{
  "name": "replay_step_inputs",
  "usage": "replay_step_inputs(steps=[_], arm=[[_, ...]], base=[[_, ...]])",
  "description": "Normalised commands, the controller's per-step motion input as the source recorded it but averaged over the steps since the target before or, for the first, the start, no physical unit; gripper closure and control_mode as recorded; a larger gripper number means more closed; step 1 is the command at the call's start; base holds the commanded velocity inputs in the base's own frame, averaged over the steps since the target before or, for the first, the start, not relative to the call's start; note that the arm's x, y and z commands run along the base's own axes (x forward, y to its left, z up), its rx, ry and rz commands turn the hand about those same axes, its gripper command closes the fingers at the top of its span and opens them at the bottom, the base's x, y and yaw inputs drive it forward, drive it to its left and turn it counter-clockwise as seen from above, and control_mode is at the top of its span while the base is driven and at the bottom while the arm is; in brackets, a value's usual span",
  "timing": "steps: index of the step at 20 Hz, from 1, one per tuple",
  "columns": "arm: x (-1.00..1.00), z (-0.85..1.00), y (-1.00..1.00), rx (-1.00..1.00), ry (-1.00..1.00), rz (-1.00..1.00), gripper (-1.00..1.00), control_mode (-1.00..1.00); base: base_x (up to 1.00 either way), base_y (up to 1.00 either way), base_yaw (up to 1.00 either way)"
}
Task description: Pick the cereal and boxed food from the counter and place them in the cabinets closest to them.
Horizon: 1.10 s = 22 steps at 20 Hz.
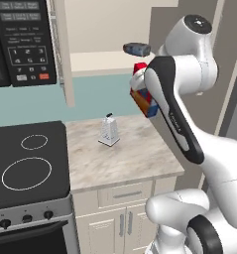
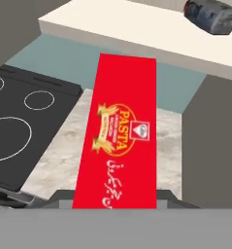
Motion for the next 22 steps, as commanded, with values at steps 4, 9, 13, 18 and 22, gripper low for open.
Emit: replay_step_inputs(steps=[4,9,13,18,22], arm=[[-0.08,0.45,0.00,0.00,-0.18,0.00,1.00,-1.00],[-0.12,0.53,0.00,0.00,-0.17,0.00,1.00,-1.00],[-0.10,0.36,0.00,0.00,-0.17,0.00,1.00,-1.00],[-0.01,0.08,0.00,0.00,-0.09,0.00,1.00,-1.00],[0.03,0.30,0.00,0.05,-0.05,0.00,1.00,-1.00]], base=[[0.00,0.00,0.00],[0.00,0.00,0.00],[0.00,0.00,0.00],[0.00,0.00,0.00],[0.00,0.00,0.00]])
